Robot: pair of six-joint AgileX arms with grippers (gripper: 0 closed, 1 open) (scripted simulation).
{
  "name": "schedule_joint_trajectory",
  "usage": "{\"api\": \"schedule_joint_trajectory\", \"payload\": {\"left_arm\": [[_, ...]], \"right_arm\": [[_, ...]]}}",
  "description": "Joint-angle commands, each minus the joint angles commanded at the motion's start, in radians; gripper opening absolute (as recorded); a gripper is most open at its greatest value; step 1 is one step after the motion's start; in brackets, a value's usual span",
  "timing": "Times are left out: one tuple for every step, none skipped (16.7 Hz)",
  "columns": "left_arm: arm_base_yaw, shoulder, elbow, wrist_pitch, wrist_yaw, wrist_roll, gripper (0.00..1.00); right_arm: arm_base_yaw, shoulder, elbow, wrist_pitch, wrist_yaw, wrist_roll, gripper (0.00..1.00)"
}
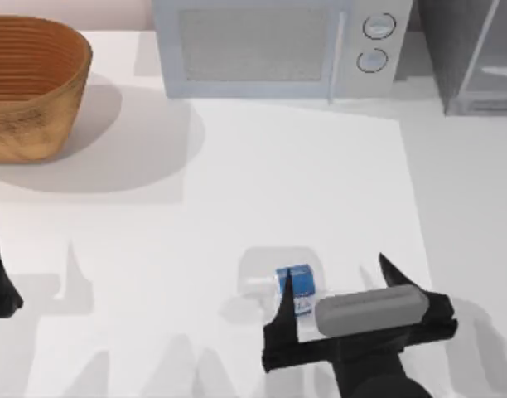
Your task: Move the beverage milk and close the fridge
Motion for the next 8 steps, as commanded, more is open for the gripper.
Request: {"api": "schedule_joint_trajectory", "payload": {"left_arm": [[0.0, 0.0, 0.0, 0.0, 0.0, 0.0, 1.0], [0.0, 0.0, 0.0, 0.0, 0.0, 0.0, 1.0], [0.0, 0.0, 0.0, 0.0, 0.0, 0.0, 1.0], [0.0, 0.0, 0.0, 0.0, 0.0, 0.0, 1.0], [0.0, 0.0, 0.0, 0.0, 0.0, 0.0, 1.0], [0.0, 0.0, 0.0, 0.0, 0.0, 0.0, 1.0], [0.0, 0.0, 0.0, 0.0, 0.0, 0.0, 1.0], [0.0, 0.0, 0.0, 0.0, 0.0, 0.0, 1.0]], "right_arm": [[0.014, 0.068, 0.021, 0.037, 0.004, 0.01, 1.0], [0.027, 0.126, 0.04, 0.069, 0.008, 0.018, 1.0], [0.037, 0.173, 0.056, 0.096, 0.01, 0.026, 1.0], [0.045, 0.21, 0.07, 0.118, 0.012, 0.032, 1.0], [0.051, 0.236, 0.079, 0.134, 0.013, 0.036, 1.0], [0.054, 0.251, 0.085, 0.144, 0.013, 0.039, 1.0], [0.054, 0.256, 0.087, 0.146, 0.013, 0.04, 1.0], [0.054, 0.256, 0.087, 0.146, 0.013, 0.04, 1.0]]}}
